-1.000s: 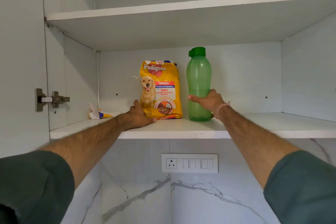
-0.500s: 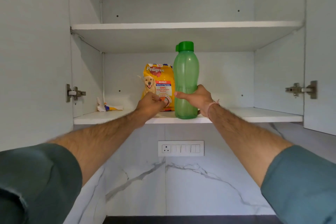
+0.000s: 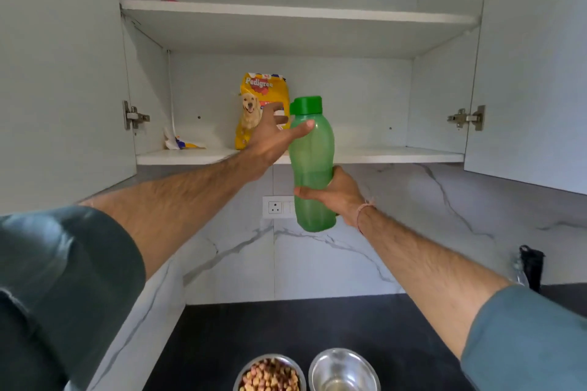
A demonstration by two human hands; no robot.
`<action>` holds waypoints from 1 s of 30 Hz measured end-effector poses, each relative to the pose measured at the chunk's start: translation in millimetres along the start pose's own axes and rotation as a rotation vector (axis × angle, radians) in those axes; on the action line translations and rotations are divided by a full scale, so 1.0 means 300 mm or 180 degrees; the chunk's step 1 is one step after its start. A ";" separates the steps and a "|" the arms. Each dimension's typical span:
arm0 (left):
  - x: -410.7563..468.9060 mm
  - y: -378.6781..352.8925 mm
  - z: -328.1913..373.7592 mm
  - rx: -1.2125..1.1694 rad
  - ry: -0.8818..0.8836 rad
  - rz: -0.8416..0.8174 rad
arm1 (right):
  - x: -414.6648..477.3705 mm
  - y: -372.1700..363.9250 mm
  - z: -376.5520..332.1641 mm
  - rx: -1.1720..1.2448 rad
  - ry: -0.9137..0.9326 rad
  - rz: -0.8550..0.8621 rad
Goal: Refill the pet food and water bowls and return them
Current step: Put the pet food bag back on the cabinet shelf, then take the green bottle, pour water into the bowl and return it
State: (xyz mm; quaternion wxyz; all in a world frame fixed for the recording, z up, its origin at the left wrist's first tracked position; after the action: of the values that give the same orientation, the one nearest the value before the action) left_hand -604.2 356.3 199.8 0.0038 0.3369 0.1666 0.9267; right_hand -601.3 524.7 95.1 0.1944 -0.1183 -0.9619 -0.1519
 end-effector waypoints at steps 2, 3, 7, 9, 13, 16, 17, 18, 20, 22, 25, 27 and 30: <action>-0.035 -0.043 -0.027 0.0242 -0.0011 -0.0146 | -0.038 -0.016 0.084 -0.0142 -0.0094 -0.0090; -0.051 -0.066 -0.047 0.0390 0.0005 -0.0193 | -0.054 -0.025 0.125 -0.0201 -0.0143 -0.0132; -0.084 -0.161 -0.158 0.0831 0.0192 -0.0322 | -0.080 -0.057 0.297 -0.0295 -0.0352 -0.0200; -0.089 -0.212 -0.219 0.0927 0.0264 -0.0400 | -0.073 -0.079 0.390 -0.0249 -0.0493 -0.0243; -0.091 -0.329 -0.376 0.0994 0.0364 -0.0532 | -0.012 -0.112 0.536 0.0051 -0.0754 -0.0373; -0.091 -0.420 -0.539 0.0962 0.0571 -0.0616 | 0.058 -0.132 0.616 0.0300 -0.0718 -0.0616; -0.090 -0.453 -0.601 0.0965 0.0647 -0.0649 | 0.082 -0.137 0.645 0.0311 -0.0697 -0.0692; -0.093 -0.485 -0.660 0.0976 0.0716 -0.0700 | 0.103 -0.143 0.674 0.0242 -0.0671 -0.0762; -0.105 -0.555 -0.777 0.1021 0.0821 -0.0868 | 0.144 -0.164 0.749 -0.0030 -0.0653 -0.0903; -0.117 -0.619 -0.887 0.1089 0.0885 -0.1019 | 0.179 -0.184 0.850 -0.0302 -0.0713 -0.0981; -0.138 -0.690 -1.039 0.1270 0.1042 -0.1244 | 0.206 -0.221 1.009 -0.0611 -0.0768 -0.1125; -0.155 -0.729 -1.129 0.1460 0.1136 -0.1429 | 0.207 -0.251 1.101 -0.0784 -0.0752 -0.1272; -0.185 -0.778 -1.237 0.1719 0.1221 -0.1740 | 0.193 -0.287 1.217 -0.0933 -0.0816 -0.1380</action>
State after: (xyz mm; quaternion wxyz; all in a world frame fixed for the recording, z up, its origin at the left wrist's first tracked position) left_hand -818.0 456.5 -173.7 0.1298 0.0908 0.4841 0.8606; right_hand -801.4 578.2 -223.2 0.0151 0.0450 -0.9492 -0.3110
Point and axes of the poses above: each hand's wrist, its own x-axis towards the middle knuckle, its own y-axis out of the back of the hand, z = x × y, the point moved 8 cm from there along x, towards the middle knuckle, and after that the axes turned 7 degrees about x, right-handed, at the moved point
